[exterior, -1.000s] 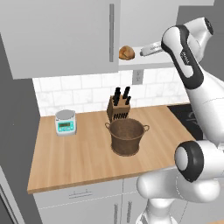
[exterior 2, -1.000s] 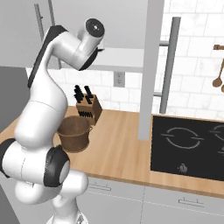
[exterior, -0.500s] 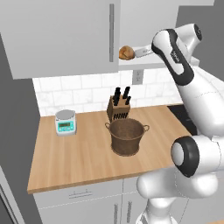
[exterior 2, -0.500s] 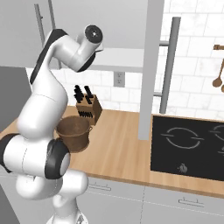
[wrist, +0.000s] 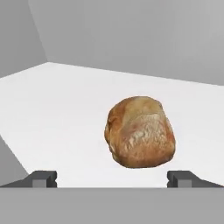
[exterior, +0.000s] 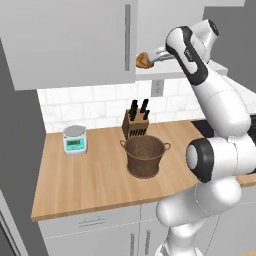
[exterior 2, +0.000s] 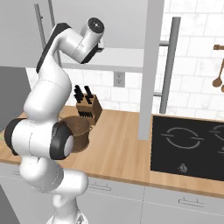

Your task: Open the cabinet, pick up the bread from the cabinet and place it in the basket. Then move the basket to the dining counter.

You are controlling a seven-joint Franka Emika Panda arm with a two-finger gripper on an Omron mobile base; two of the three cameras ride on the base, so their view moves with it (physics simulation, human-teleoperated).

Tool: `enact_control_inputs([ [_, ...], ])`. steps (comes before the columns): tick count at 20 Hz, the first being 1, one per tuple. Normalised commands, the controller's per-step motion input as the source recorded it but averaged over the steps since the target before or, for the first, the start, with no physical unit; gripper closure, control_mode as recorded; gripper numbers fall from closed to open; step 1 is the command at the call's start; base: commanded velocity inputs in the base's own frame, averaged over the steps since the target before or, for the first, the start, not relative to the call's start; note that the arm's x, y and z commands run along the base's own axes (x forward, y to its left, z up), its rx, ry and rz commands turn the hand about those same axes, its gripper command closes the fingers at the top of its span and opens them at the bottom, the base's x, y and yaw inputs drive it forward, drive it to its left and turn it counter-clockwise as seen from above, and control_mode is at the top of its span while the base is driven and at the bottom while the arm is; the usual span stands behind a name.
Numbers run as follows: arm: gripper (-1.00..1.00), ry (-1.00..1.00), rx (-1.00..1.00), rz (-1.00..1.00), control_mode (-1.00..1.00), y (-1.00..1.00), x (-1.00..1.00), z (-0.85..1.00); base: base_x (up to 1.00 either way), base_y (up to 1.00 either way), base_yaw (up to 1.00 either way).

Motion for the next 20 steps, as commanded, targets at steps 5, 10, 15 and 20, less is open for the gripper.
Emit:
enact_control_inputs([
  [5, -1.00, 0.03, 0.00, 0.06, -1.00, 0.00, 0.50, 0.00, 0.00, 0.00, 0.00],
  [10, -1.00, 0.00, 0.00, 0.08, -1.00, 0.00, 0.32, -0.01, 0.00, 0.00, 0.00],
  [15, -1.00, 0.02, 0.00, 0.06, -1.00, 0.00, 0.08, -0.06, 0.00, 0.00, 0.00],
  [20, -1.00, 0.01, 0.00, 0.03, -1.00, 0.05, 0.00, -0.18, 0.00, 0.00, 0.00],
])
